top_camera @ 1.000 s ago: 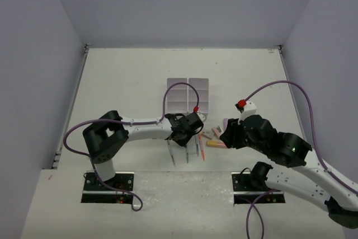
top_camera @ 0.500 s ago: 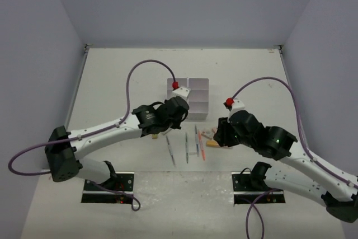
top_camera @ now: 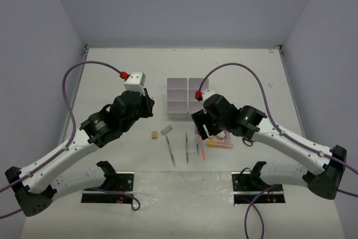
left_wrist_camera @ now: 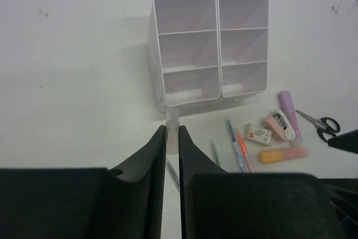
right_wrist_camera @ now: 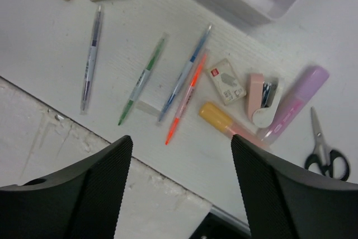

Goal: Sort the stationery into containers
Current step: Pick up the pen from the center of the board.

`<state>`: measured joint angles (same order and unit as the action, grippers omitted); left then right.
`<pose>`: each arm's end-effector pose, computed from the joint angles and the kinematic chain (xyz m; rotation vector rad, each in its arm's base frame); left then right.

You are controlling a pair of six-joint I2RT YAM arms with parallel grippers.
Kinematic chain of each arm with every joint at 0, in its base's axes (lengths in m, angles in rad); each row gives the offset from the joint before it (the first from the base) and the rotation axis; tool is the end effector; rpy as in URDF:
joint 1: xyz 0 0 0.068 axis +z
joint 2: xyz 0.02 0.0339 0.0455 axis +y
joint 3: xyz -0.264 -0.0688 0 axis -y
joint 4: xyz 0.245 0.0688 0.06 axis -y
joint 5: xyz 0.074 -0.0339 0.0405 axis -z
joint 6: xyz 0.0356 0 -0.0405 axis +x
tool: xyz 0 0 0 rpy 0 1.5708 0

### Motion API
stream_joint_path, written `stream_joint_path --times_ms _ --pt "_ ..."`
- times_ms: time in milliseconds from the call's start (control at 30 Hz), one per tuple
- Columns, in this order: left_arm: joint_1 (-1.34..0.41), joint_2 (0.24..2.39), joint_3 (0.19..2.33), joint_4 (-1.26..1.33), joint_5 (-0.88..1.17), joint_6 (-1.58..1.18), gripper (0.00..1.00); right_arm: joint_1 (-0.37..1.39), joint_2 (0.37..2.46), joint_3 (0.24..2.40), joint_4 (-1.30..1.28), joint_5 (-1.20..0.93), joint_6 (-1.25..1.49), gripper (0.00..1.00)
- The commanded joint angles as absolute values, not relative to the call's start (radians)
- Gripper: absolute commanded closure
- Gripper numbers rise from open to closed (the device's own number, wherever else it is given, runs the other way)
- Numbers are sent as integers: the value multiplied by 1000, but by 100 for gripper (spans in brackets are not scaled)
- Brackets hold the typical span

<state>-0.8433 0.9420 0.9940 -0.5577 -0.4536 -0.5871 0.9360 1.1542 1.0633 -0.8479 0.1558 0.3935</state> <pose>0.1440 -0.1383 0.3483 -0.0145 2.0483 -0.4308 0.1391 0.1796 0.3044 -0.6153 2.4535 0.3546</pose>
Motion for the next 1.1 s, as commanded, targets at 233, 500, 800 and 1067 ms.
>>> stream_joint_path --times_ms 233,500,800,1067 --pt "-837 848 986 -561 -437 -458 100 939 1235 1199 -899 158 -178 15" --pt "-837 784 956 -567 -471 -449 100 958 1340 1137 -824 43 578 68" --pt "-838 768 944 -588 -481 -444 100 982 1430 1001 -743 114 769 70" --pt "-837 785 946 -584 -445 -423 100 982 1547 971 -680 122 781 68"
